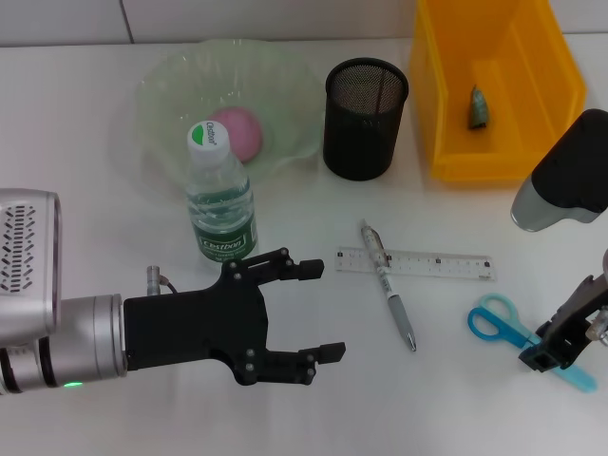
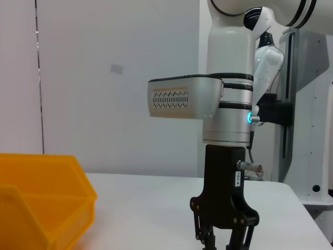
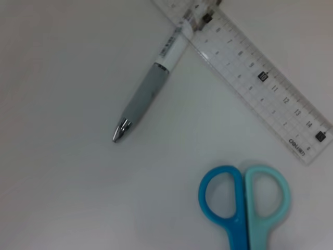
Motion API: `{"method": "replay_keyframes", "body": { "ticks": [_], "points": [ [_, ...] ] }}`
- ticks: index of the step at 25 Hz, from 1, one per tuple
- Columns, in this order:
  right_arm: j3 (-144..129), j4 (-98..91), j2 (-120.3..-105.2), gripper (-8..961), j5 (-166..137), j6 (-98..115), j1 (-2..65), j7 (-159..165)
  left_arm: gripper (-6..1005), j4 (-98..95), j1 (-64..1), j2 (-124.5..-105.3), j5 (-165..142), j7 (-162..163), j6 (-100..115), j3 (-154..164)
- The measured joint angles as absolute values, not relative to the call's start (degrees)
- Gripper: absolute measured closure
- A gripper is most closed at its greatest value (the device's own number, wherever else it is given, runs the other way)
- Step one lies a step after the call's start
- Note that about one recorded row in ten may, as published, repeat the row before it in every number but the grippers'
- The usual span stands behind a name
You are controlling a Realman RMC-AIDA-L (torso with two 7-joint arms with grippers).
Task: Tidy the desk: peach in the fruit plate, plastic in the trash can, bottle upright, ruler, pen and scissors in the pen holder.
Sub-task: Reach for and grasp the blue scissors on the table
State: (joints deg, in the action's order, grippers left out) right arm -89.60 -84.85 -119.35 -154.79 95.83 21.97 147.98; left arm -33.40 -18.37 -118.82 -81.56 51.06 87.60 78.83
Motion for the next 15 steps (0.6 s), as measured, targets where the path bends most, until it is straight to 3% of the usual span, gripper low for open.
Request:
{"method": "replay_keyframes", "body": {
  "ticks": [15],
  "points": [
    [-89.8, -84.2, -119.37, 745, -154.7, 94.5, 22.2, 148.0, 126, -33.4, -18.2, -118.83, -81.6, 51.1, 87.7, 78.8]
  ]
}}
